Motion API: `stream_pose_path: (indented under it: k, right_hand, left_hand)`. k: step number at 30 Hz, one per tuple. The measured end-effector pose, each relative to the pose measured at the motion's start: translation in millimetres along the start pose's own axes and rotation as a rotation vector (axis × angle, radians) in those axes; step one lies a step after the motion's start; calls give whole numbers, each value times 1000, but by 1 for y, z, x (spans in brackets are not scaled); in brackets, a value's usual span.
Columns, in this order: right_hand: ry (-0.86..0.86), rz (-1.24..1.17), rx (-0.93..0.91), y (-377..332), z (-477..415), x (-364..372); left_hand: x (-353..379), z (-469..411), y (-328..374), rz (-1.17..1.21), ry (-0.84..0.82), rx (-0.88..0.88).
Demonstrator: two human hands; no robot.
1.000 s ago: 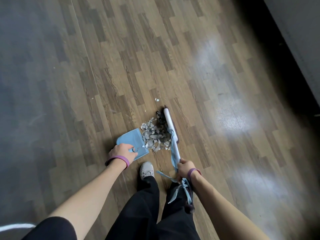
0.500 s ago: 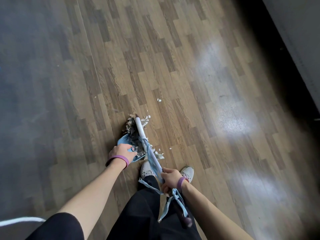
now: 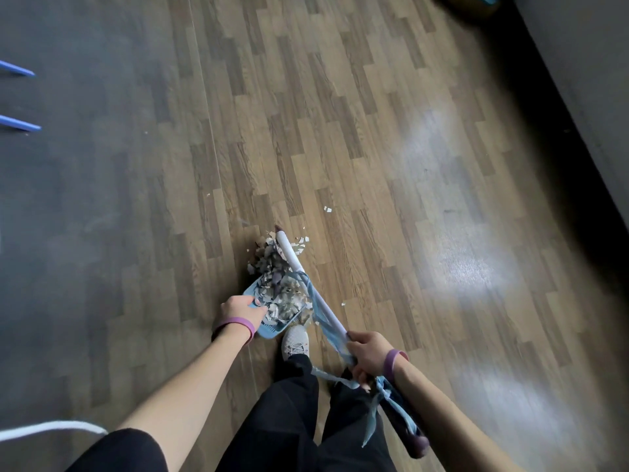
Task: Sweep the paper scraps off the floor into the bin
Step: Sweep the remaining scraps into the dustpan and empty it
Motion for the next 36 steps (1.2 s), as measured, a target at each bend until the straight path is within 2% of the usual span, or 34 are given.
stream_pose_path:
  k: [10, 17, 26, 36]
  right_hand:
    - [57, 503, -62, -61, -48, 4]
    - [-14, 546, -29, -40, -71, 37]
    - [-168, 517, 41, -9, -25, 48]
    - [-153, 478, 5, -18, 1, 20]
  left_hand:
    - [-5, -5, -58, 410, 85, -145]
    - [3, -17, -86, 462, 47, -179]
    - [8, -19, -83, 493, 1, -149]
    - [6, -13, -92, 501, 31, -182]
Point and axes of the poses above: each hand's wrist, its own z-axis away from the middle knuckle, its own x-axis out of the palm, y = z × x, the point moved 1 cm from there along -z, towards the middle knuckle, and after that the axes turned 5 degrees about -y, right-handed, at the moved point
